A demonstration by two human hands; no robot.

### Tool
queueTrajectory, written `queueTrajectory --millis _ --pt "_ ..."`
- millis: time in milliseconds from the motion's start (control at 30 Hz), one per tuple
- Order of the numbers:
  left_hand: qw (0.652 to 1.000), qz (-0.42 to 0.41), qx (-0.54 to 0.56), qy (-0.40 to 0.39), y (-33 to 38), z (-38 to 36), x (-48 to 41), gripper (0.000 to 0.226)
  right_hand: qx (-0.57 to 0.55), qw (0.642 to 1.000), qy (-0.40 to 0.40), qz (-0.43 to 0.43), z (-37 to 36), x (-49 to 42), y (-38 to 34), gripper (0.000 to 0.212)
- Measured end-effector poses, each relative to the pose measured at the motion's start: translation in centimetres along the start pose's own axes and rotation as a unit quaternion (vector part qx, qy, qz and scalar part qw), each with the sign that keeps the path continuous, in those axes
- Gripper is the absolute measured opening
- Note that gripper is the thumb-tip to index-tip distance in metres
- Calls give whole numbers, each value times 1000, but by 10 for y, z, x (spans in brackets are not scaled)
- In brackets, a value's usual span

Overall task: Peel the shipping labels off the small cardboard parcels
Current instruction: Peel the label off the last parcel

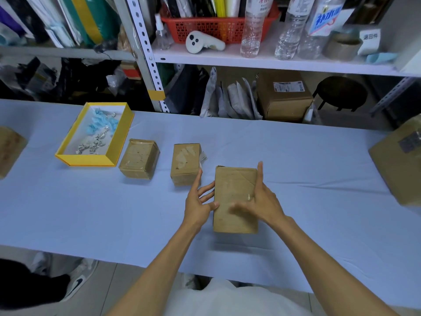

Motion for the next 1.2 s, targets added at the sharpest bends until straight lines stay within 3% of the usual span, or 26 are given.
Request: queueTrajectory --millis 67,167,267,367,433,500,600,667,767,1067,1133,1200 --pt "1000 4 -3 -1 0 0 -1 101 41 999 -29 -4 -5 6 -3 158" --pt "1000 14 0 -3 -2 -1 0 101 37 999 -19 -8 -7 2 -3 153" --pt "1000 22 5 -1 -4 0 1 102 -54 998 15 -2 0 -8 4 101" --pt "1000 29 1 -4 -8 -2 2 101 -72 997 32 -4 6 -10 13 54" --pt "1000 26 1 -4 -8 -4 3 101 -59 997 59 -1 12 -6 11 41" --pt "1000 22 -3 -7 -7 -6 2 102 -14 999 42 -18 9 -4 8 62" --pt "1000 17 -5 -11 -5 -7 0 104 36 997 -16 -64 -4 2 3 139" --pt "1000 15 -12 -19 -3 -10 1 105 53 995 -21 -78 -7 5 -2 155" --pt "1000 14 -16 -22 -2 -11 2 106 56 995 6 -84 -1 0 -5 143" --pt "1000 11 -15 -16 -4 -14 1 102 7 996 67 -58 13 -11 3 51" --pt "1000 9 -13 -7 -5 -13 1 102 4 998 40 -42 12 -8 3 62" --pt "1000 9 -10 -2 -5 -12 1 100 18 999 -10 -37 4 -2 7 112"
Point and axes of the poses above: each hand's wrist, its own x-axis away from the middle knuckle, its own z-axis out of the back of the hand, y = z × x, the point moved 7 cm from there along -x, towards the middle knuckle, and after that the axes turned 3 degrees about x, right-handed, at the moved point
